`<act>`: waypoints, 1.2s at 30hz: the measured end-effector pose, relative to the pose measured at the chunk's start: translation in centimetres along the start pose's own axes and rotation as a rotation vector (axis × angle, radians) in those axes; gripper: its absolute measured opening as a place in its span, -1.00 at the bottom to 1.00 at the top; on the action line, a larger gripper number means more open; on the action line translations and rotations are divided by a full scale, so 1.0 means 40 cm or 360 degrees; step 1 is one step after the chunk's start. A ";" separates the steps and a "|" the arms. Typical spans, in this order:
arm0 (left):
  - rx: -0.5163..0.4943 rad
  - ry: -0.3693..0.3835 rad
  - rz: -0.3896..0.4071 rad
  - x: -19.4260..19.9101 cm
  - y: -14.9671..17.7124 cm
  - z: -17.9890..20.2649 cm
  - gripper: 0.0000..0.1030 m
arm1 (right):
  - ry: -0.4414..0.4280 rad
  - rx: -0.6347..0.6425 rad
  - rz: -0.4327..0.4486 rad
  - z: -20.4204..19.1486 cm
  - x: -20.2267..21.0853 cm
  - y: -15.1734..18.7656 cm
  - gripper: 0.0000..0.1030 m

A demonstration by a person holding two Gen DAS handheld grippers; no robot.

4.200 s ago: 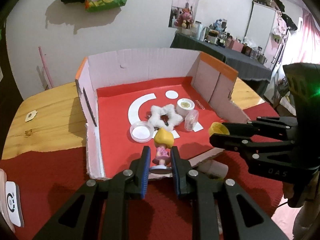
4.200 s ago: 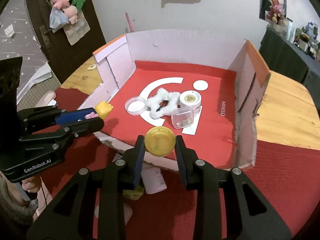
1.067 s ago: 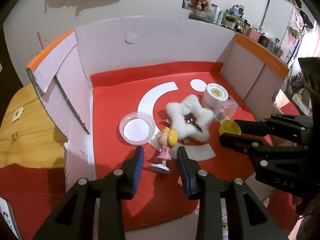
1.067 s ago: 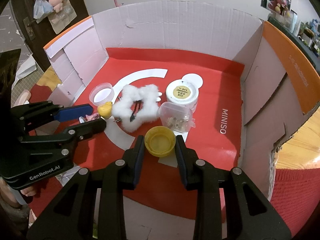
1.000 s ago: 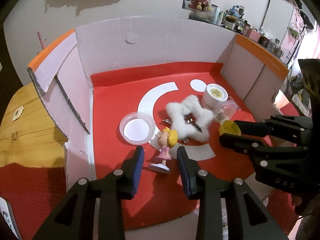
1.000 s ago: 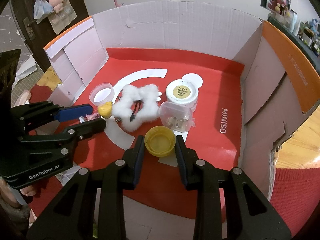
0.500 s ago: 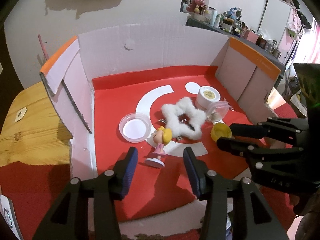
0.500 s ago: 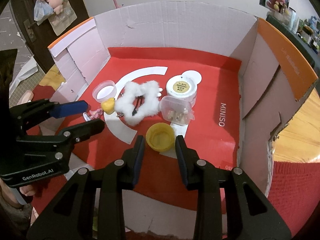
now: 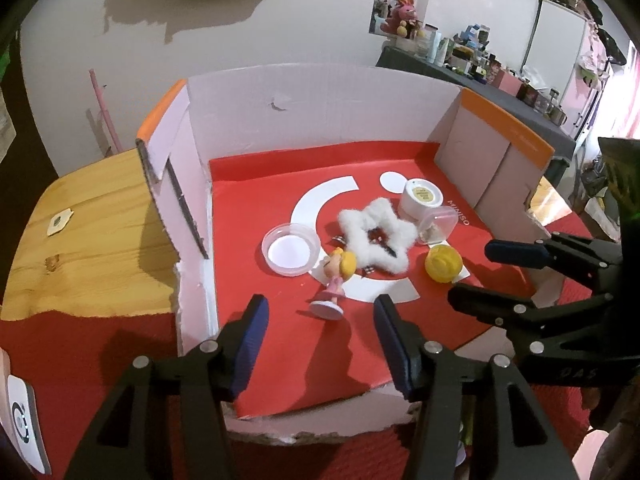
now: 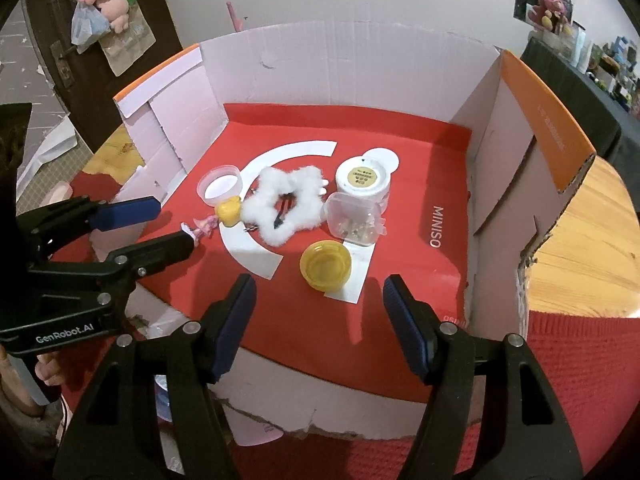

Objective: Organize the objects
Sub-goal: 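Lower and release the doll with the left gripper while the right gripper sets down the yellow lid, then withdraw both grippers from the box toward the remaining items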

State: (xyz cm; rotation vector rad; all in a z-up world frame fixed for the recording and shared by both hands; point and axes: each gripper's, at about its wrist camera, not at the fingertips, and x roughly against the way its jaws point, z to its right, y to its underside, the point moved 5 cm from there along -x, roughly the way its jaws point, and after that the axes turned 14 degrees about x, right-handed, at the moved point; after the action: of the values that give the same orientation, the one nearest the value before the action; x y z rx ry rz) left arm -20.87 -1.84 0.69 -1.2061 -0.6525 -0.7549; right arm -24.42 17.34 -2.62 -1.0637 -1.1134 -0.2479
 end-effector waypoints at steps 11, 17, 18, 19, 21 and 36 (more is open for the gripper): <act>-0.0014 -0.0010 0.0108 0.056 -0.011 0.008 0.59 | 0.0041 0.0012 0.0075 -0.008 0.056 -0.011 0.45; -0.0019 -0.0034 0.0102 0.054 0.004 0.004 0.66 | 0.0032 -0.0007 0.0076 -0.012 0.060 0.002 0.45; -0.0015 -0.0034 0.0099 0.054 0.007 0.003 0.66 | 0.0033 -0.0005 0.0083 -0.013 0.066 0.002 0.45; -0.0009 -0.0032 0.0099 0.057 0.008 0.001 0.66 | 0.0035 -0.0002 0.0093 -0.015 0.072 0.002 0.45; -0.0002 -0.0028 0.0104 0.063 0.009 0.000 0.69 | 0.0050 0.0000 0.0114 -0.018 0.087 -0.001 0.54; -0.0001 -0.0019 0.0135 0.103 0.029 0.006 0.77 | 0.0105 0.0026 0.0165 -0.047 0.143 0.020 0.58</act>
State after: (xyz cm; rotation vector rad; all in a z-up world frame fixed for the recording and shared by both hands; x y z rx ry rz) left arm -17.48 -2.07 3.33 -1.2319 -0.6076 -0.6773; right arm -20.08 18.10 1.54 -1.0877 -0.9968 -0.1901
